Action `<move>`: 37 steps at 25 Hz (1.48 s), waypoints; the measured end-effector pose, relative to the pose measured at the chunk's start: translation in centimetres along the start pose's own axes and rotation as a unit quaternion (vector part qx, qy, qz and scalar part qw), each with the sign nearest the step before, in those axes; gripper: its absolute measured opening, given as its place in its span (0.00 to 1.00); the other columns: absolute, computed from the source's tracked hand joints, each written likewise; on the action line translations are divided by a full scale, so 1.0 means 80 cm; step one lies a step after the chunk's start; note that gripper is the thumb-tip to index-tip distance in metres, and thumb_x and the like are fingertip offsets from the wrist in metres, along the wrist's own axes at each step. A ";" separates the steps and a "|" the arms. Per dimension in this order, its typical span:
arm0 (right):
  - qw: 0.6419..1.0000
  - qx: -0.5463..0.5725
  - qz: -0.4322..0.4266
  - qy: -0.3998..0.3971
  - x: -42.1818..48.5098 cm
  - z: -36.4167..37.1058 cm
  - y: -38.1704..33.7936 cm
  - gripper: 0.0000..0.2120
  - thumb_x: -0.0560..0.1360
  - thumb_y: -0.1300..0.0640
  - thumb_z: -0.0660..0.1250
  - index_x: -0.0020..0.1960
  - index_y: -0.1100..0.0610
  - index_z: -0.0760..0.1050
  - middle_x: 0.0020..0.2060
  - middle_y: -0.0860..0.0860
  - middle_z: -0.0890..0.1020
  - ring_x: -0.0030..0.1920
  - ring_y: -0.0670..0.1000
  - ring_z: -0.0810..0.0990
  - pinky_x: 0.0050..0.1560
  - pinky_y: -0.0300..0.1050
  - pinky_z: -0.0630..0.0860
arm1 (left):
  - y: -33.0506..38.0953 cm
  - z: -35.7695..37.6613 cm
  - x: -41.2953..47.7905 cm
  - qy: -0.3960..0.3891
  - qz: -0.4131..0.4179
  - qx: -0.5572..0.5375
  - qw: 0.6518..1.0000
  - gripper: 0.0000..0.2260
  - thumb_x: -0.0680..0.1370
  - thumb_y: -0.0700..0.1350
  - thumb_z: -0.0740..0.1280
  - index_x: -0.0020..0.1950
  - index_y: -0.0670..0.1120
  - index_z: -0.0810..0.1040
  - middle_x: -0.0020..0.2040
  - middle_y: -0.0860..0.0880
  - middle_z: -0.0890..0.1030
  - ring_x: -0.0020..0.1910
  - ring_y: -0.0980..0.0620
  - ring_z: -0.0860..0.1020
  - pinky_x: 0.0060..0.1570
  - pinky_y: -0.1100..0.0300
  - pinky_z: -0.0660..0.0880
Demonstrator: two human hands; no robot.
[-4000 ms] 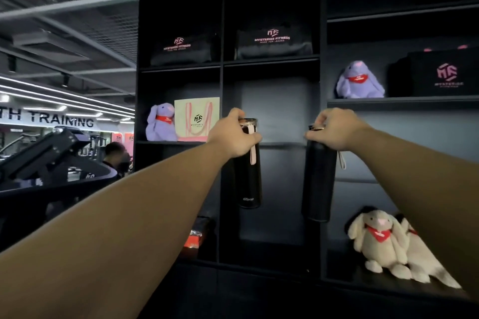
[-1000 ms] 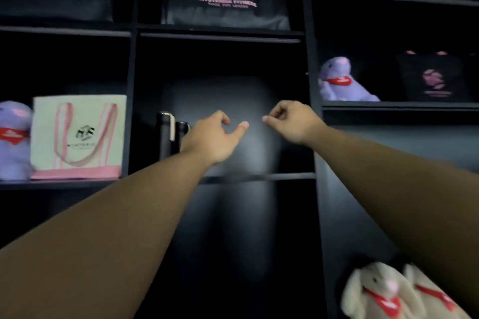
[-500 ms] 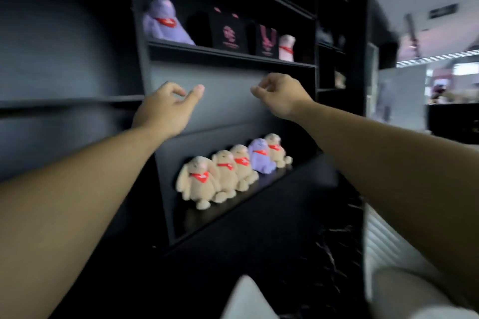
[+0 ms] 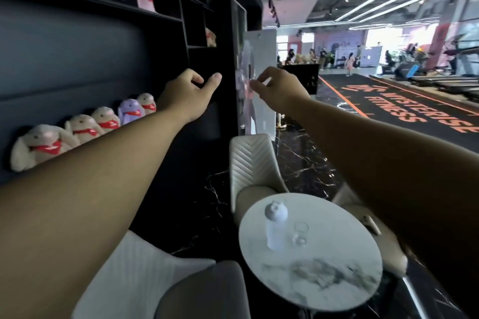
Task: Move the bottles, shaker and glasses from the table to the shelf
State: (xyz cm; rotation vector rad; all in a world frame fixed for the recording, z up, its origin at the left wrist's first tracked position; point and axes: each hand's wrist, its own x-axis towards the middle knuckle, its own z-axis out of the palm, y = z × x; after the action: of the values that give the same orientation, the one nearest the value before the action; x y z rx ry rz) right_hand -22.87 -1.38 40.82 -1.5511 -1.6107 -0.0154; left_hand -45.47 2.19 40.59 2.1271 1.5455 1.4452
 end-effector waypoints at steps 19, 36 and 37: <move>0.961 -0.111 0.054 -0.250 -0.112 0.229 0.529 0.20 0.75 0.37 0.63 0.62 0.46 0.74 0.56 0.50 0.81 0.56 0.56 0.79 0.51 0.51 0.77 | -0.113 0.507 -0.143 -0.247 -0.192 0.159 0.936 0.39 0.65 0.79 0.61 0.67 0.56 0.73 0.65 0.52 0.75 0.58 0.47 0.78 0.54 0.48 0.77; 0.892 -0.114 0.064 -0.432 -0.183 0.354 0.624 0.31 0.69 0.47 0.71 0.70 0.49 0.67 0.60 0.52 0.75 0.57 0.57 0.78 0.45 0.46 0.74 | -0.186 0.578 -0.202 -0.275 -0.208 0.212 0.915 0.34 0.60 0.57 0.79 0.61 0.56 0.67 0.57 0.51 0.72 0.49 0.44 0.78 0.42 0.52 0.78; 0.899 -0.111 0.047 -0.421 -0.171 0.345 0.611 0.31 0.69 0.46 0.70 0.70 0.49 0.67 0.60 0.52 0.76 0.57 0.56 0.78 0.45 0.47 0.74 | -0.185 0.563 -0.196 -0.264 -0.211 0.208 0.918 0.34 0.60 0.57 0.78 0.61 0.56 0.67 0.56 0.52 0.72 0.49 0.45 0.77 0.41 0.54 0.77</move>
State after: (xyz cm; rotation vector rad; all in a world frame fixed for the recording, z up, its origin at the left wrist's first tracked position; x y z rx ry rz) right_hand -0.73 13.81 -10.36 -1.9544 -2.2420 0.6244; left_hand -21.51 14.32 -1.48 1.9539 2.0127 0.3793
